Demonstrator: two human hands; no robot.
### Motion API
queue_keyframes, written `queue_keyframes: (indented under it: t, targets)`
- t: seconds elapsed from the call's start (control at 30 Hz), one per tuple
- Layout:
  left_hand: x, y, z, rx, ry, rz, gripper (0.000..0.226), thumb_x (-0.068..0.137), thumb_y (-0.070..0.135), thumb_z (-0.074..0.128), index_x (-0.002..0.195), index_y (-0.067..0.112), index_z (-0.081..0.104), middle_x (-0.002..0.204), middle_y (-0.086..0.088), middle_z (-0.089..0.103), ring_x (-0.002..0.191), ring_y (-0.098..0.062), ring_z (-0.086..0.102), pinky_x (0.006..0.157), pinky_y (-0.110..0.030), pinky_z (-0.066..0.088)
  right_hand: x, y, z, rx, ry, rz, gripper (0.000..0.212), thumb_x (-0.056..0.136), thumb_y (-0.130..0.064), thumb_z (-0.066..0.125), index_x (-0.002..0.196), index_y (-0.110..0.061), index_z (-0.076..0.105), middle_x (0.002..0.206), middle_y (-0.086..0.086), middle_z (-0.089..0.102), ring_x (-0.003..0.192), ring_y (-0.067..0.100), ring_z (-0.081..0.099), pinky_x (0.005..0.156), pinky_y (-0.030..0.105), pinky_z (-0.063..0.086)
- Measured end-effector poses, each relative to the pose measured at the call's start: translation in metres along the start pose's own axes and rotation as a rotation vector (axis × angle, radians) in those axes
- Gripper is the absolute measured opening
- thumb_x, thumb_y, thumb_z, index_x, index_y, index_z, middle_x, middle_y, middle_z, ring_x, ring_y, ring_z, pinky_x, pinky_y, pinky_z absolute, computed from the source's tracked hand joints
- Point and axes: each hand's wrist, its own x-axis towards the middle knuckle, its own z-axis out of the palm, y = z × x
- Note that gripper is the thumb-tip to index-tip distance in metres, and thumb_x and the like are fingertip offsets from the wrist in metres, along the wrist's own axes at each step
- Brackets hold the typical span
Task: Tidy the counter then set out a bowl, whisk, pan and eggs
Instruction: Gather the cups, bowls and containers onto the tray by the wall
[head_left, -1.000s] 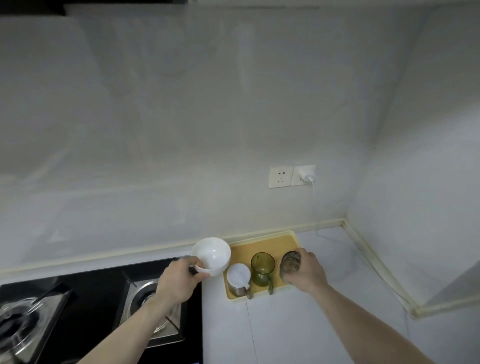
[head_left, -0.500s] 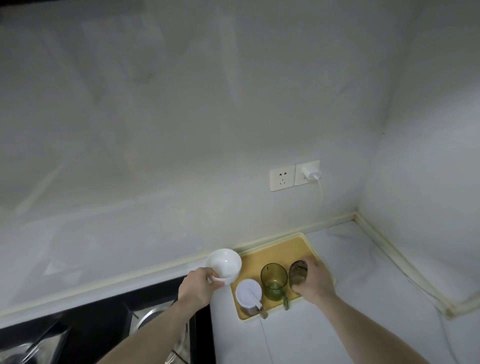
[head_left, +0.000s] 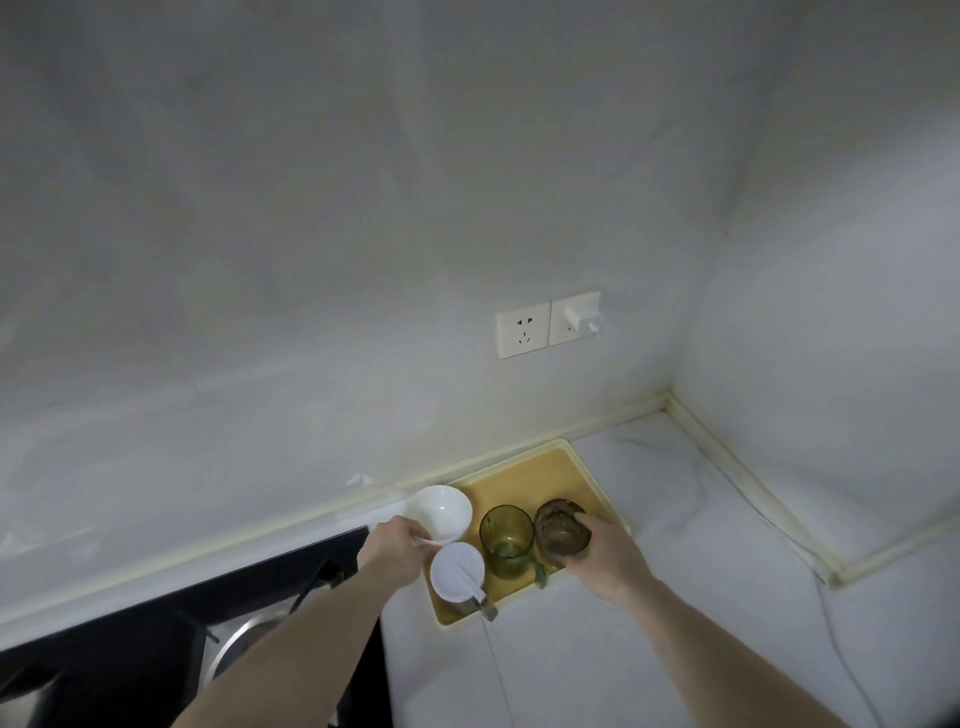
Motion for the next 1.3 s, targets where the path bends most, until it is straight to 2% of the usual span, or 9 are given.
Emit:
queue_keyframes:
  t: [0.1,0.2,0.3,0.63,0.8,0.87,1.0,1.1,1.3]
  targets:
    - [0.006,0.004,0.010,0.000,-0.014,-0.002,0.025,0.088,0.048,0.072,0.106,0.031,0.066,0.098,0.007,0.062,0.084,-0.012,0.061,0.063,-0.022,0.051,-0.010,0.009,-0.004,-0.029,-0.019,0.018,0.068,0.091,-0.037,0.069,0.152,-0.021,0.043,0.153,-0.001,0.045,0.136,0.023,0.050,0.109,0.032,0.043]
    - [0.012,0.003,0.020,-0.004,-0.023,-0.017,0.019,0.091,0.045,0.068,0.102,0.031,0.066,0.095,0.007,0.064,0.084,-0.013,0.063,0.074,-0.027,0.059,-0.020,0.018,-0.009,-0.046,-0.028,0.026,0.065,0.093,-0.031,0.066,0.152,-0.023,0.041,0.158,-0.003,0.037,0.139,0.020,0.046,0.112,0.030,0.040]
    - [0.015,-0.001,0.028,0.004,-0.023,-0.043,0.016,0.091,0.043,0.068,0.101,0.030,0.067,0.092,0.007,0.064,0.082,-0.013,0.064,0.078,-0.031,0.061,-0.029,0.022,-0.011,-0.052,-0.024,0.035,0.061,0.091,-0.030,0.066,0.147,-0.024,0.045,0.154,-0.003,0.040,0.133,0.019,0.052,0.108,0.031,0.044]
    - [0.014,-0.005,0.031,0.167,-0.032,0.054,0.018,0.100,0.035,0.058,0.115,0.028,0.066,0.097,0.008,0.066,0.082,-0.010,0.062,0.078,-0.025,0.058,-0.049,0.017,-0.009,-0.065,-0.043,-0.012,0.057,0.093,-0.030,0.065,0.146,-0.025,0.045,0.152,-0.007,0.039,0.128,0.016,0.055,0.104,0.026,0.046]
    - [0.013,-0.008,0.028,0.224,-0.039,0.063,0.046,0.099,0.023,0.058,0.143,0.032,0.049,0.128,0.004,0.063,0.100,-0.014,0.062,0.076,-0.023,0.053,-0.054,0.012,-0.004,-0.038,-0.042,-0.041,0.056,0.093,-0.028,0.065,0.146,-0.025,0.046,0.152,-0.008,0.038,0.125,0.015,0.057,0.102,0.025,0.048]
    - [0.014,-0.010,0.026,0.230,-0.050,0.062,0.052,0.098,0.018,0.056,0.146,0.033,0.045,0.133,0.004,0.061,0.107,-0.017,0.063,0.080,-0.024,0.055,-0.057,0.013,-0.003,-0.019,-0.038,-0.046,0.055,0.092,-0.028,0.064,0.144,-0.026,0.047,0.150,-0.009,0.040,0.120,0.015,0.059,0.099,0.025,0.049]
    - [0.008,-0.014,0.016,0.228,-0.047,0.065,0.049,0.100,0.018,0.051,0.146,0.035,0.046,0.134,0.003,0.060,0.110,-0.019,0.063,0.078,-0.025,0.054,-0.065,0.015,-0.006,-0.013,-0.020,-0.060,0.052,0.091,-0.027,0.063,0.141,-0.029,0.049,0.146,-0.010,0.041,0.117,0.014,0.058,0.097,0.026,0.049]
    - [0.000,-0.021,0.011,0.209,-0.053,0.065,0.048,0.100,0.017,0.050,0.144,0.035,0.048,0.132,0.004,0.062,0.109,-0.017,0.064,0.085,-0.026,0.056,-0.073,0.014,-0.010,0.005,-0.021,-0.071,0.050,0.091,-0.025,0.063,0.140,-0.031,0.049,0.146,-0.009,0.041,0.118,0.014,0.058,0.098,0.026,0.049]
    - [0.005,-0.019,0.016,0.183,-0.071,0.141,0.039,0.100,0.021,0.058,0.137,0.030,0.054,0.132,0.004,0.059,0.106,-0.014,0.058,0.088,-0.022,0.051,-0.078,0.017,-0.016,0.014,-0.002,-0.059,0.053,0.093,-0.026,0.063,0.143,-0.029,0.047,0.148,-0.011,0.039,0.121,0.012,0.057,0.101,0.026,0.049]
